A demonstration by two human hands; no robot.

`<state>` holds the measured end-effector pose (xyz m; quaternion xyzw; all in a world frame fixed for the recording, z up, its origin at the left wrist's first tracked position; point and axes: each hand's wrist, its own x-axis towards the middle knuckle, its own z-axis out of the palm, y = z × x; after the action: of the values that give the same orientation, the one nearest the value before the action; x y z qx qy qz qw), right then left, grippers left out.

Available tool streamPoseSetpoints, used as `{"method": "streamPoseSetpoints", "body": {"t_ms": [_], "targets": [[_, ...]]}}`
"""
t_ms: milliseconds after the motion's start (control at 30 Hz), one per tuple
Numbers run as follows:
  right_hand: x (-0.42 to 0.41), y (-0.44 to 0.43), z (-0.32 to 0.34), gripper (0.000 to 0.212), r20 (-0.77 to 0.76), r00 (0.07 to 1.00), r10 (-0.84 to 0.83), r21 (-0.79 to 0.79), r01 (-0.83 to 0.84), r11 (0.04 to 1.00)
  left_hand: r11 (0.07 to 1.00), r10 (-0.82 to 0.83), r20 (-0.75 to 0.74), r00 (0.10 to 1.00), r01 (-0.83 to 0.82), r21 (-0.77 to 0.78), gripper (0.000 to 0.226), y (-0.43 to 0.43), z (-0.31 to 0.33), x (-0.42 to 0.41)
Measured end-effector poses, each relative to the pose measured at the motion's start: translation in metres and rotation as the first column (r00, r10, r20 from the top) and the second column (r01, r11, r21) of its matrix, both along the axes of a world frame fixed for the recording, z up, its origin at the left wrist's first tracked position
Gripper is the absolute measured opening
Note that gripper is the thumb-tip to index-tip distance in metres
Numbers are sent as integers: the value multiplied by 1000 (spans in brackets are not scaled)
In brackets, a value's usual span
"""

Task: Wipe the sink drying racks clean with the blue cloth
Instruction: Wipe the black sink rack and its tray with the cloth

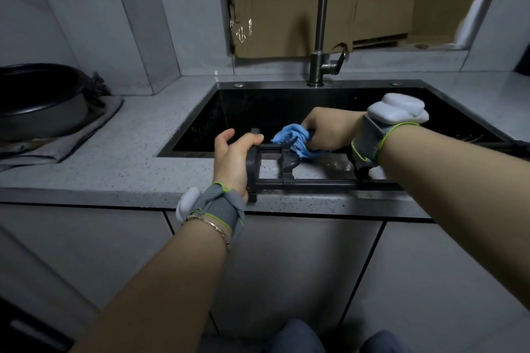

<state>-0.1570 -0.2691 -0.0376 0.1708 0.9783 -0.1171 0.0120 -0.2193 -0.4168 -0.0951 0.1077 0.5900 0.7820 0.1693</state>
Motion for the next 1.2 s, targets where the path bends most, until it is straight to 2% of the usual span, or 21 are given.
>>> {"method": "streamPoseSetpoints", "body": {"t_ms": [133,200,267,400,500,600,633,700,767,833,867,1000,1100,1200], "targets": [[7,8,3,19,41,999,-13,147,7,989,1000,1,0,1000,-1,-6,70,0,-1,0],[5,2,-1,23,12,1000,-4,187,2,982,1000,-7,1,1000,7,3,57,0,-3,-2],[0,-6,-9,26,-52,999,-2,187,12,982,1000,-17,8,1000,17,3,43,1,-3,-3],[-8,-12,-16,29,-94,996,-9,154,24,988,1000,-18,8,1000,18,-15,42,1,-2,-6],[-3,-9,-9,24,-21,1000,-16,142,19,990,1000,-23,1,1000,23,-12,42,0,-1,-5],[3,-1,6,12,115,993,-29,175,8,984,1000,-23,2,1000,23,3,43,0,-2,-5],[6,3,10,14,164,986,-41,166,13,986,1000,-26,9,1000,26,15,42,0,-2,-4],[9,10,16,13,156,985,-73,125,53,991,999,-33,14,999,32,29,40,0,-4,-6],[8,8,18,10,8,997,-77,32,77,997,999,-40,4,999,40,18,46,1,-6,-7],[-2,-6,20,19,-123,989,-82,-104,69,992,999,-46,5,999,46,25,56,1,-5,-6],[-8,-15,20,21,-116,991,-62,-103,50,993,999,-47,6,999,46,28,61,1,-4,-4],[-37,-53,6,20,-26,1000,-4,125,7,992,999,-46,13,999,46,9,75,1,-2,-4],[-39,-52,5,29,4,1000,-10,47,10,999,998,-63,13,998,63,-2,73,0,-2,-7],[-34,-43,9,33,25,998,-49,-43,50,998,997,-82,-6,997,82,-8,86,0,-2,-7]]}}
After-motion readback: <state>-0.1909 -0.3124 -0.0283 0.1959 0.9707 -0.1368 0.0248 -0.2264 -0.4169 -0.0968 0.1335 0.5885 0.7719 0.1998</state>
